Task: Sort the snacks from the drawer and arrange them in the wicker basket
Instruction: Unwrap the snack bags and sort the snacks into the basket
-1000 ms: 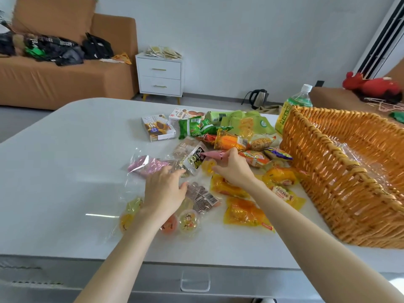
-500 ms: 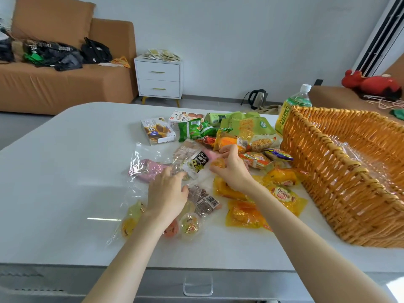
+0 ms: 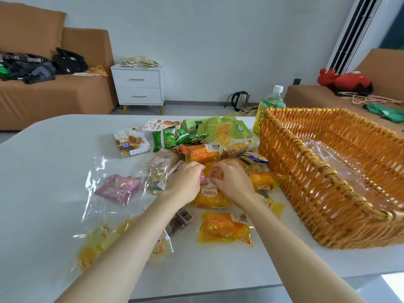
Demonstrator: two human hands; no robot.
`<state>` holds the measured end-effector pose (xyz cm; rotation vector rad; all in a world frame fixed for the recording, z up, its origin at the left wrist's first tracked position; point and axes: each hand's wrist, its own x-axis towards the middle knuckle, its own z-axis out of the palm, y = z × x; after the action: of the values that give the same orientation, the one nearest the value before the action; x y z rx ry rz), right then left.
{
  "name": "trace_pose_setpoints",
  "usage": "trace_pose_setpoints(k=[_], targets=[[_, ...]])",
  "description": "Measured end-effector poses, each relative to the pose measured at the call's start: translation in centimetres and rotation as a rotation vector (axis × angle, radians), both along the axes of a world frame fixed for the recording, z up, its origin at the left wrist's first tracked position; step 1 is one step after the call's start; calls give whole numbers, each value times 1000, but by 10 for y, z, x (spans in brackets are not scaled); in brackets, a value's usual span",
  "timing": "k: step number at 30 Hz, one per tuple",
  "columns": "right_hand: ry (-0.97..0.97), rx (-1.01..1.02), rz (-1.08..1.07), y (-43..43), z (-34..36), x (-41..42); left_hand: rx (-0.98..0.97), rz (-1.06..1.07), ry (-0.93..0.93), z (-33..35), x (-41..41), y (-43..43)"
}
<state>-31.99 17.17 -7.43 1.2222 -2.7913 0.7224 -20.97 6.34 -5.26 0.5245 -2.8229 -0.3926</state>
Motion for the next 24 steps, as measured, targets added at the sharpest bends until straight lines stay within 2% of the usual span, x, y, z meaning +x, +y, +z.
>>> trace_pose_setpoints(k=[5, 10, 12, 16, 19, 24], targets=[[92, -13, -86, 12, 8, -7, -69, 3, -110, -15, -35, -15], [-21, 130, -64, 20, 12, -5, -53, 94, -169, -21, -62, -12], [-29, 164, -76, 19, 13, -1, -11, 105, -97, -22, -63, -9], [-15, 161, -81, 21, 14, 2, 191, 85, 110, -19, -58, -10], [-99, -6, -77, 22, 18, 4, 310, 84, 264, -2, -48, -11], [-299, -307, -69, 20, 44, 16, 659, 94, 512, 42, -1, -21]])
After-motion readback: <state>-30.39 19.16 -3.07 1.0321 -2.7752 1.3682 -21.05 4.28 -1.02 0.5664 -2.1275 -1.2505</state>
